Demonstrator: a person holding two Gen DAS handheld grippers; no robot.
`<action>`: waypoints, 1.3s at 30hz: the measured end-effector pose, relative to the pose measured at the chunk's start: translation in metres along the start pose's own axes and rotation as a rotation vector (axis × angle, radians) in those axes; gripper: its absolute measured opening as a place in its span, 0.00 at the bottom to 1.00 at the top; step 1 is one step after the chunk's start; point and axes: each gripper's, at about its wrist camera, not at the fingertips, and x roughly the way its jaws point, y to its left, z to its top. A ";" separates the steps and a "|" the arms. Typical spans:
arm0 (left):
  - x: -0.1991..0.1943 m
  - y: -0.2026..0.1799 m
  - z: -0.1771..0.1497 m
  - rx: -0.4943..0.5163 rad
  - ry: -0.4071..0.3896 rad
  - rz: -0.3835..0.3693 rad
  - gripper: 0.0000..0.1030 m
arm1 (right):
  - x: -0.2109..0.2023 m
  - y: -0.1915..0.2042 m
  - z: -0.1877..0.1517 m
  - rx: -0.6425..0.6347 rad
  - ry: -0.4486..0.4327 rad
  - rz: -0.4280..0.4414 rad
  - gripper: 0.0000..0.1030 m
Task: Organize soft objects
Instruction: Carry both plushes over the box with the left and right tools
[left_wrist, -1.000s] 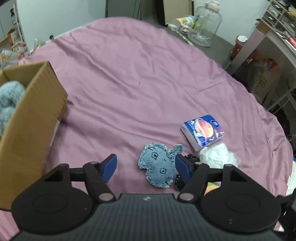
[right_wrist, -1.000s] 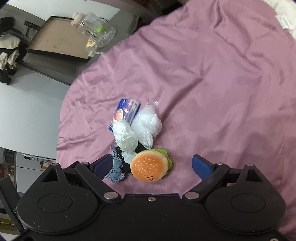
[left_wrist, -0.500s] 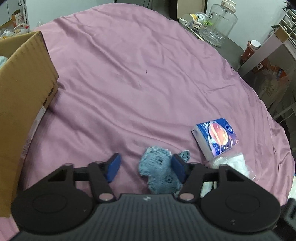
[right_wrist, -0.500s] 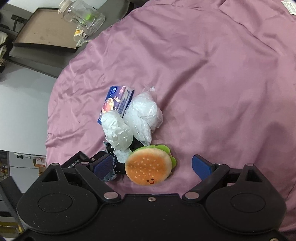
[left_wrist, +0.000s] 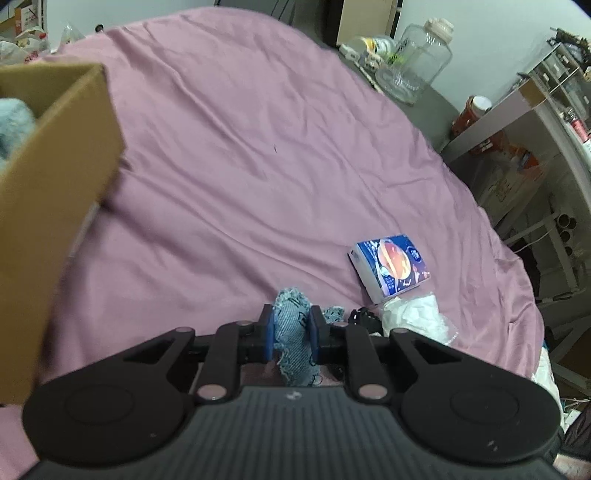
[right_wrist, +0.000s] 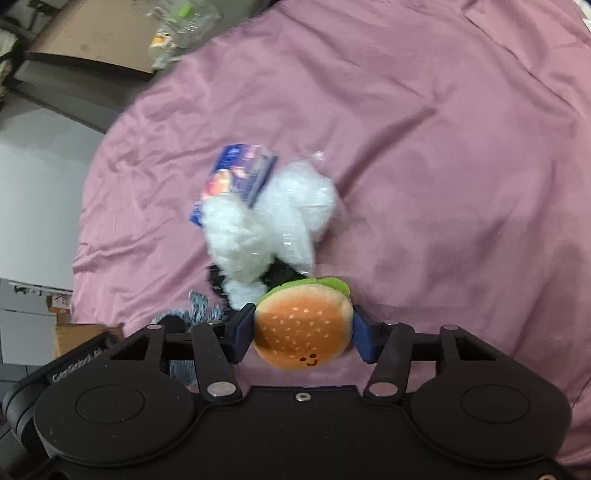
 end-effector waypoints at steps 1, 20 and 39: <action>-0.007 0.002 0.000 0.001 -0.009 0.001 0.17 | -0.003 0.003 -0.002 -0.009 -0.006 0.004 0.51; -0.136 0.048 -0.012 0.027 -0.149 0.010 0.17 | -0.083 0.025 -0.049 -0.095 -0.138 0.115 0.51; -0.208 0.144 0.006 -0.037 -0.249 0.007 0.17 | -0.116 0.109 -0.102 -0.288 -0.261 0.210 0.51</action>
